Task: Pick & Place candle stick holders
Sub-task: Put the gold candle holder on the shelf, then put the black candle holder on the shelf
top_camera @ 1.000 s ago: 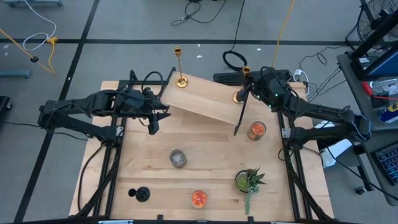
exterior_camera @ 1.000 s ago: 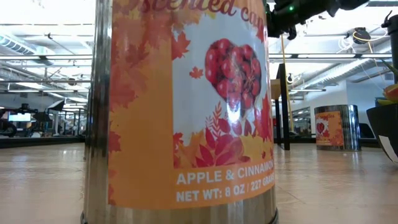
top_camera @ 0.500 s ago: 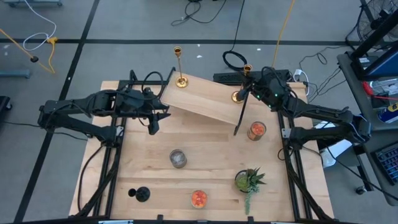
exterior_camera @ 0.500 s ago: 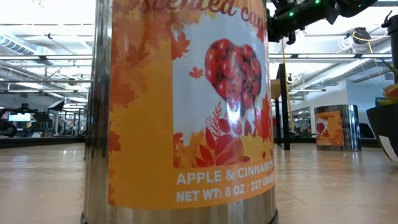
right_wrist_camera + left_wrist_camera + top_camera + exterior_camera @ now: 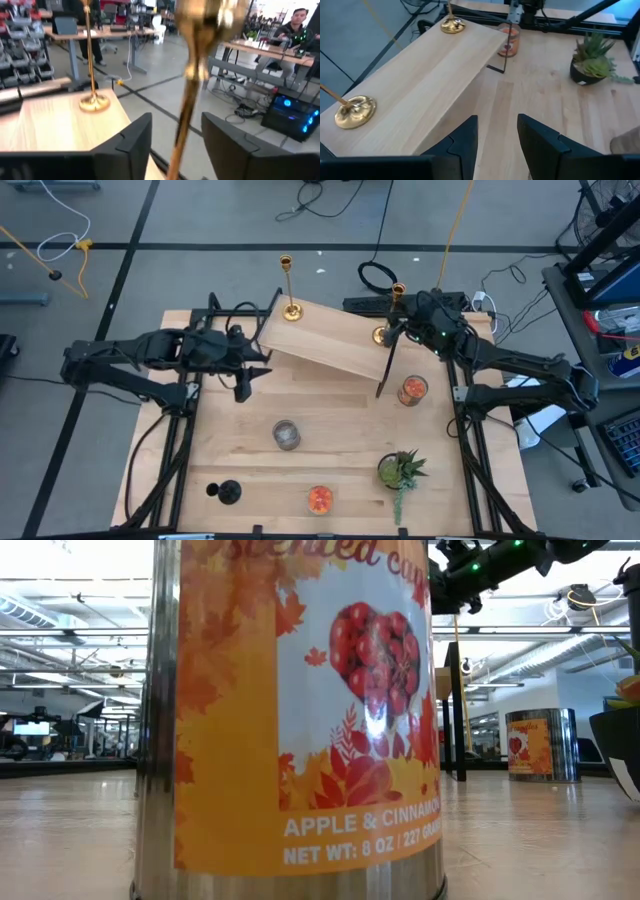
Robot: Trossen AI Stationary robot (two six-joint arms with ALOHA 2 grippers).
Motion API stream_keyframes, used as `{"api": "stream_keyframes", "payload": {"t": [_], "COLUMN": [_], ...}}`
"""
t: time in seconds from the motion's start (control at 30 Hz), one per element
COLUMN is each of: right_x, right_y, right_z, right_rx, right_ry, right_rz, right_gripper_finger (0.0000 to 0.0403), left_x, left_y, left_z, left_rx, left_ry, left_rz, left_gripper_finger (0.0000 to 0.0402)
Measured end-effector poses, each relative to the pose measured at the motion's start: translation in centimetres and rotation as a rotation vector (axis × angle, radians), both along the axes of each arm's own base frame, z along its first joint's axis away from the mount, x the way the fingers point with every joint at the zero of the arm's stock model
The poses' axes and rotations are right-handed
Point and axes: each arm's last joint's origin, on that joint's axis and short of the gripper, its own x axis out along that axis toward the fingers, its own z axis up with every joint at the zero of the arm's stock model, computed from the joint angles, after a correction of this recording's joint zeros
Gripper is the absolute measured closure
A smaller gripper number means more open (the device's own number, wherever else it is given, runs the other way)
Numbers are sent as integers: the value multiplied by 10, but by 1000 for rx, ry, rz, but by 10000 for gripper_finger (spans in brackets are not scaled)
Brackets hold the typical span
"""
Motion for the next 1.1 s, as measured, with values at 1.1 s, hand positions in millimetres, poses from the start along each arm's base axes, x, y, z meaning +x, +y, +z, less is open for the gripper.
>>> {"api": "stream_keyframes", "payload": {"t": [1.1], "right_x": [-12], "right_y": [80], "right_z": [-15], "right_rx": [212], "right_ry": [168], "right_rz": [265], "right_gripper_finger": [160], "left_x": [-88], "left_y": [-129], "left_z": [-78], "left_rx": [-63], "left_ry": [351], "left_rz": [-209], "left_gripper_finger": [256]}}
